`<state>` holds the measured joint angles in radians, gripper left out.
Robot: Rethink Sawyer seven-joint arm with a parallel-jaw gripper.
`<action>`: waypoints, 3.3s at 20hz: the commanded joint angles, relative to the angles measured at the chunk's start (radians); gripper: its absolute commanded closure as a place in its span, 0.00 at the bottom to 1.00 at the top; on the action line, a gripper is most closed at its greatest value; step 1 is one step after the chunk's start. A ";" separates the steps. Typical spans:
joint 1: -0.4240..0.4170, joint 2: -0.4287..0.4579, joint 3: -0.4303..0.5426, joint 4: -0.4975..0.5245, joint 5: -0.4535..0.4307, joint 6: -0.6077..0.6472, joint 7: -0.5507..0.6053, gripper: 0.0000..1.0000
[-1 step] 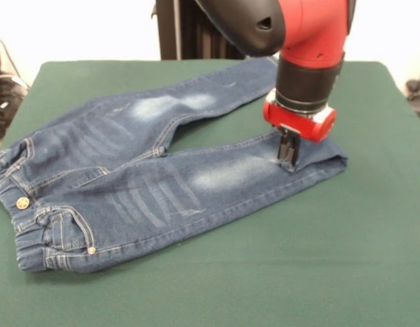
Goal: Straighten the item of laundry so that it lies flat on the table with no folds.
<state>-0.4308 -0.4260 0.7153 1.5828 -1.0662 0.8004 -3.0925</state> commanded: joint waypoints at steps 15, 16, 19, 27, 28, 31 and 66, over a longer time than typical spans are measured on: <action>0.173 0.035 -0.016 0.089 -0.029 -0.076 0.419 1.00; 0.171 0.034 -0.016 0.093 -0.031 -0.077 0.417 1.00; 0.166 0.021 -0.014 0.114 -0.035 -0.079 0.412 1.00; 0.138 -0.008 0.003 0.166 -0.036 -0.099 0.387 1.00; 0.139 -0.009 0.001 0.169 -0.037 -0.101 0.388 1.00; 0.165 -0.002 -0.007 0.176 -0.045 -0.120 0.428 1.00; 0.342 0.023 -0.044 0.169 -0.092 -0.197 0.677 1.00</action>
<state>-0.1176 -0.4792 0.6517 1.6783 -1.1375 0.6932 -2.7371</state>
